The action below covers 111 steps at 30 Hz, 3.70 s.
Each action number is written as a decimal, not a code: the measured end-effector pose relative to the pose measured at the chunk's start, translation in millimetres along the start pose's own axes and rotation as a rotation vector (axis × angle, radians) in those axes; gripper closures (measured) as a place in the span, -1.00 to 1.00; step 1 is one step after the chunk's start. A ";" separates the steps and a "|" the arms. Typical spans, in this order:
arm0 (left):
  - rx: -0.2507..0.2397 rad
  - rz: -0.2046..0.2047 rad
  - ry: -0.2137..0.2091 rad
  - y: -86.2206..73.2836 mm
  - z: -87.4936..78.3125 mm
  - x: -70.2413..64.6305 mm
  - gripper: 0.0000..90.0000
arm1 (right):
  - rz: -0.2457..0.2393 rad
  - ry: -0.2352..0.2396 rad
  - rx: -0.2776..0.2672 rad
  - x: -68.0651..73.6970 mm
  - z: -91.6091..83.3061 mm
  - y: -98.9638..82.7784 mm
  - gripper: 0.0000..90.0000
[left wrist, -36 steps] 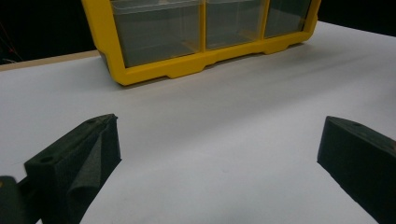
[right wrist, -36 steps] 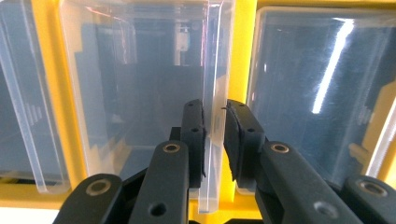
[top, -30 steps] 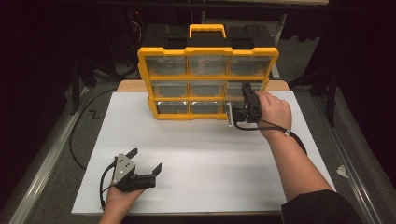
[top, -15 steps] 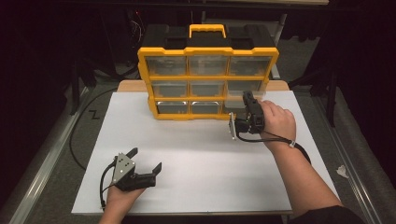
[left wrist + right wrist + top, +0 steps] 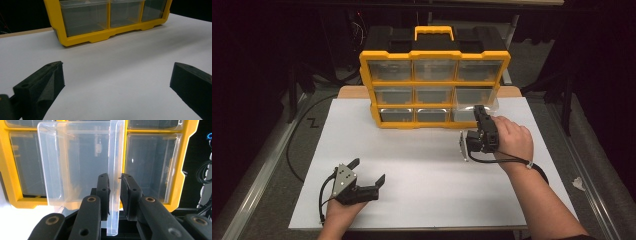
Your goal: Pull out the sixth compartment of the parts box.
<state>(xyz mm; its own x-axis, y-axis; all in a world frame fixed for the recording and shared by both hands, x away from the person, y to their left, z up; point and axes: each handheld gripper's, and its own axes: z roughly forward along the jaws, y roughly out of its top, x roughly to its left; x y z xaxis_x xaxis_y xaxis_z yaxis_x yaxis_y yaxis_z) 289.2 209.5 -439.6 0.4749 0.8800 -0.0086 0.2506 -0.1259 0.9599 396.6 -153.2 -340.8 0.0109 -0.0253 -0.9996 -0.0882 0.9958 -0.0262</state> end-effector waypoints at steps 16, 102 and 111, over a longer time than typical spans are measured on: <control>-0.002 -0.001 -0.002 0.0 -0.1 0.3 -1.00 | 0.001 -0.002 -0.014 1.9 -11.4 -0.2 0.77; 0.012 0.013 -0.016 -1.5 4.2 -3.8 -1.00 | 0.092 0.263 0.001 106.1 -75.9 -36.3 -0.37; 0.008 0.013 -0.016 -1.3 4.0 -2.8 -1.00 | 0.081 0.265 0.011 106.2 -76.5 -37.4 -0.62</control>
<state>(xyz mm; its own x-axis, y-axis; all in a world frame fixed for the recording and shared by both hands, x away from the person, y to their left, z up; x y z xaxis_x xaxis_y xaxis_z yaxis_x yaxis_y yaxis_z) 291.0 205.3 -441.9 0.4916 0.8708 -0.0012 0.2512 -0.1406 0.9577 324.9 -199.9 -446.6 -0.2572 0.0337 -0.9658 -0.0670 0.9964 0.0527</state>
